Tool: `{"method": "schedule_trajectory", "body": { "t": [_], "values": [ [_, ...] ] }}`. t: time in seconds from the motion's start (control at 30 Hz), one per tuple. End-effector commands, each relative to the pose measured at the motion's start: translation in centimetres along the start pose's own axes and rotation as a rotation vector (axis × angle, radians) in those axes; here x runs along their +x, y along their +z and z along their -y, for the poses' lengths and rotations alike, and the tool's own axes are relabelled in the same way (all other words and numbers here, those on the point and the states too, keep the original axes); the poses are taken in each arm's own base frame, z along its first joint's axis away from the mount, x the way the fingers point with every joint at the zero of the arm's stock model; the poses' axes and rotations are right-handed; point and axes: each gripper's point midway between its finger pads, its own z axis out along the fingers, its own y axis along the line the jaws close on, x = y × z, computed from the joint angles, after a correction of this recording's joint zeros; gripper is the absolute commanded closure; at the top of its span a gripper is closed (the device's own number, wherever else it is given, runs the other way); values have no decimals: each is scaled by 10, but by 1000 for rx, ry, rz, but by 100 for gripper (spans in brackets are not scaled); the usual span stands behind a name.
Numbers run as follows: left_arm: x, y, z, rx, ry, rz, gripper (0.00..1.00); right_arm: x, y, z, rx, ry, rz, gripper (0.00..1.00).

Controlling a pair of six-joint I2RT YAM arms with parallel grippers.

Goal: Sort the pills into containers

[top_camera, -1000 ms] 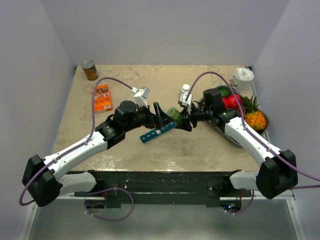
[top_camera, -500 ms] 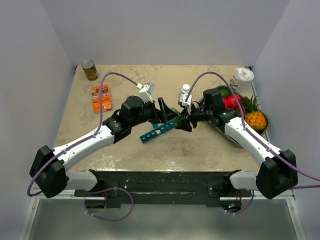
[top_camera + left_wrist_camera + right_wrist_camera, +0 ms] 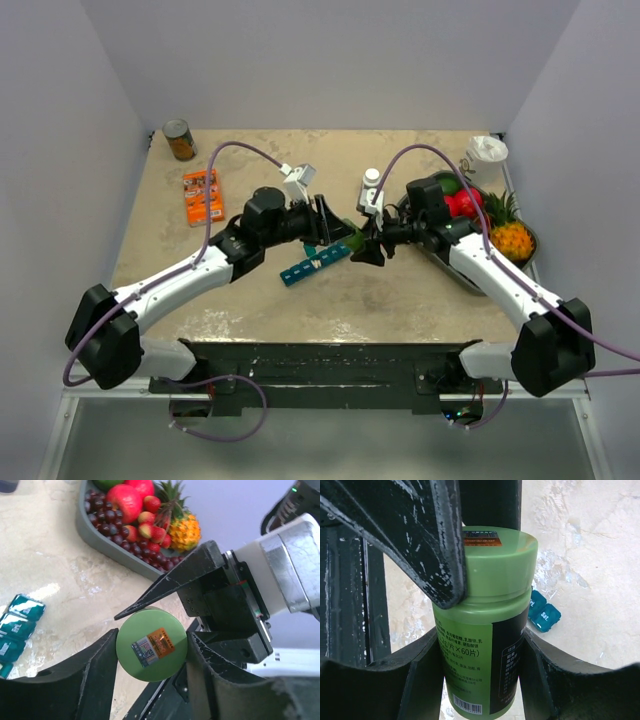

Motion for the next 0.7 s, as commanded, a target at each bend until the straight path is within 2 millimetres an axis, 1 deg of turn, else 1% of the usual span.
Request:
{"method": "schedule_trajectory", "body": {
  "t": [0.0,0.03,0.07,0.1,0.13,0.17,0.2,0.23,0.27,0.3,0.33,0.37,0.43,0.47,0.5,0.53,0.57,0.6,0.63,0.67],
  "values": [
    [4,-16,25,244,107,-37,93,-30,0,-21,-143,-62,104,100],
    [10,-28,27,335,149,-81,97,-32,0,-26,-180,-61,118,100],
    [14,-37,30,417,202,-72,99,-33,0,-33,-223,-54,131,100],
    [18,-44,33,481,248,-92,100,-35,-1,-46,-310,-38,161,100],
    [30,-58,38,598,342,-156,100,-38,-1,-51,-348,-29,180,100],
    [40,-60,35,639,381,-197,100,-39,-2,-57,-386,-14,196,100],
    [44,-63,36,677,428,-229,100,-38,0,-60,-418,12,205,100],
    [52,-66,33,738,545,-248,99,-40,-1,-66,-462,30,229,100],
    [59,-65,24,702,528,-291,98,-40,-1,-67,-475,45,234,100],
    [55,-62,23,691,574,-282,94,-43,1,-66,-482,61,246,100],
    [50,-57,17,659,637,-260,92,-40,1,-68,-495,81,250,100],
    [49,-55,15,630,624,-271,88,-40,3,-68,-497,88,251,100],
    [37,-50,15,581,619,-238,74,-38,4,-67,-494,103,250,100],
    [29,-50,22,577,637,-196,67,-38,5,-66,-488,102,246,100],
    [28,-51,23,573,628,-180,54,-38,6,-65,-484,104,244,100],
    [21,-51,24,539,600,-145,45,-38,6,-64,-480,104,242,100],
    [15,-57,31,541,627,-86,38,-37,7,-62,-470,101,237,100],
    [11,-60,34,538,632,-50,28,-37,7,-61,-464,89,237,100],
    [3,-62,36,511,633,0,20,-36,7,-61,-460,92,229,100],
    [-3,-71,43,503,629,51,8,-35,7,-60,-454,90,224,100]
  ]
}}
